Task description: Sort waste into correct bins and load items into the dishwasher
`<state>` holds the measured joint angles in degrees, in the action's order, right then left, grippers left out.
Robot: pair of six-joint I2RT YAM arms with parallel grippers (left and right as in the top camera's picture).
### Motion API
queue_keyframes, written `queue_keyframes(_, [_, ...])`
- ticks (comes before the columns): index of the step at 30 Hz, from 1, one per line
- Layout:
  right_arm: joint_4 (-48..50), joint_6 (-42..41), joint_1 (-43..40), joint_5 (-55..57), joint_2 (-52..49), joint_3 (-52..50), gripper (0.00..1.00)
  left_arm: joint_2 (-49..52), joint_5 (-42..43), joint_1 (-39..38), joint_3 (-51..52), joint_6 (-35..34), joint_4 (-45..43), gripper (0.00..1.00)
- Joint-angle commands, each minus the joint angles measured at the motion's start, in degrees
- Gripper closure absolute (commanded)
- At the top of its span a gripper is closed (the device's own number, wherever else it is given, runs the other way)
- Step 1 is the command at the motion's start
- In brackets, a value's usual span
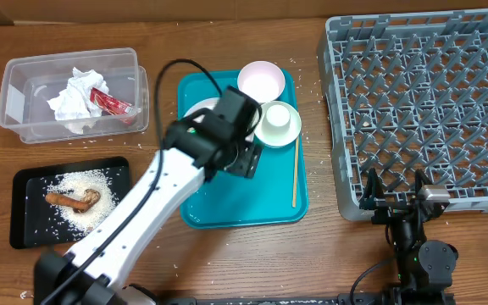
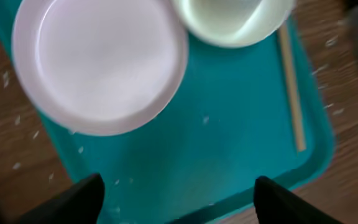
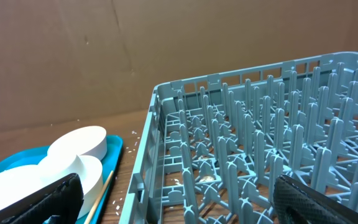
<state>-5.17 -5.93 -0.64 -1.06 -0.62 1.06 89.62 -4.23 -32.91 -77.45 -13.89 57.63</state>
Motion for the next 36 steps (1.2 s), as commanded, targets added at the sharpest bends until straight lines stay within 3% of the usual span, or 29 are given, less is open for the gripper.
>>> queue_keyframes(1, [0.3, 0.4, 0.3, 0.6, 0.5, -0.6, 0.00, 2.4, -12.6, 0.5, -5.3, -5.4, 5.4, 0.11])
queue_keyframes(2, [0.3, 0.4, 0.3, 0.6, 0.5, -0.6, 0.00, 2.7, -12.8, 0.9, -6.8, -5.4, 6.7, 0.00])
queue_keyframes(9, [0.3, 0.4, 0.3, 0.6, 0.5, -0.6, 0.00, 2.7, -13.1, 7.2, -17.1, -5.5, 7.7, 0.00])
queue_keyframes(16, [0.3, 0.4, 0.3, 0.6, 0.5, -0.6, 0.00, 2.9, -10.8, 24.1, -21.8, -7.2, 3.3, 0.00])
queue_keyframes(21, [0.3, 0.4, 0.3, 0.6, 0.5, -0.6, 0.00, 3.0, -7.8, 31.9, -21.7, -7.6, 3.5, 0.00])
queue_keyframes(32, [1.6, 0.2, 0.3, 0.5, 0.5, -0.6, 0.00, 3.0, -7.8, 35.9, -21.7, -7.6, 3.6, 0.00])
queue_keyframes(36, [8.6, -9.4, 0.3, -11.6, 0.5, -0.6, 0.00, 3.0, -7.8, 35.9, -21.7, -7.6, 3.6, 0.00])
